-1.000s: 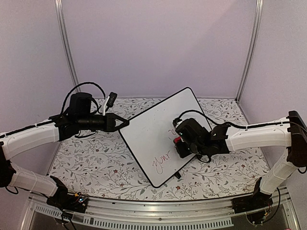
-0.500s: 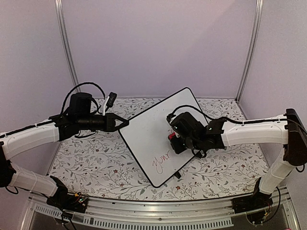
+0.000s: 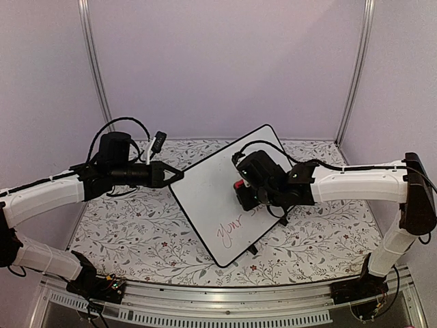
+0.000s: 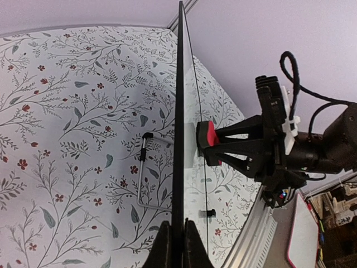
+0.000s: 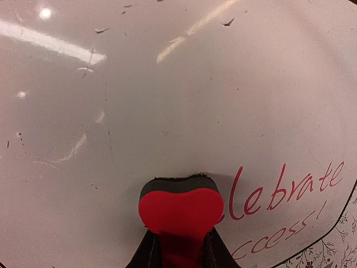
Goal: Erase the whiteboard
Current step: Erase the whiteboard on the whiteboard stand.
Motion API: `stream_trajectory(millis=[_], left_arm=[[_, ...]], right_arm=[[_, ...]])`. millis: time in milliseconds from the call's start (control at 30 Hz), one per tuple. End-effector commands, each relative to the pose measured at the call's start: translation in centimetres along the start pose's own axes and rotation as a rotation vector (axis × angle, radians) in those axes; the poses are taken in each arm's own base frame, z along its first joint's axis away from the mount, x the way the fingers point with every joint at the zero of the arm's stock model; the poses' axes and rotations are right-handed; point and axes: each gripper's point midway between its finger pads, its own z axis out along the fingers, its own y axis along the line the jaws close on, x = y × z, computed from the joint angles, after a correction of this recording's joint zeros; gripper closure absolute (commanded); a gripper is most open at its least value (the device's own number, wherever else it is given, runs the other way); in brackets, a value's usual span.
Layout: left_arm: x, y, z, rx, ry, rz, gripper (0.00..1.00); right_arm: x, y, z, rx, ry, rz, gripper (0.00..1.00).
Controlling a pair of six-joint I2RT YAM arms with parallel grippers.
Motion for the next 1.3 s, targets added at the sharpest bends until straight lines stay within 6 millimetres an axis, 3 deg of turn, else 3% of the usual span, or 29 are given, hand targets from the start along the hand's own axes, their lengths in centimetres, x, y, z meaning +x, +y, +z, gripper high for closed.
stream_trajectory(millis=[0,233,567,700,1267], left_arm=[[1.3,-0.9,0.5,0.053,0.042,0.081,1.00],[1.2,-1.0,0.5,0.052,0.040,0.081,1.00],[1.3,-1.0,0.6,0.054,0.045,0.079,1.00],[1.4,-0.8,0.7,0.053,0.047,0.075,1.00],[1.5,-0.7,0.8,0.050,0.051,0.073,1.00]], right_arm=[[-1.8,-1.0,0.6,0.048,-0.034,0.008,0.79],[-1.2,-2.0,0.9,0.065,-0.010,0.013,0.79],[4.2,-2.5,1.2,0.040,0.081,0.007,0.79],[5.2,-2.9,0.8,0.043,0.093,0.017,0.79],[5.6,-4.0,0.0,0.071,0.085,0.039,0.79]])
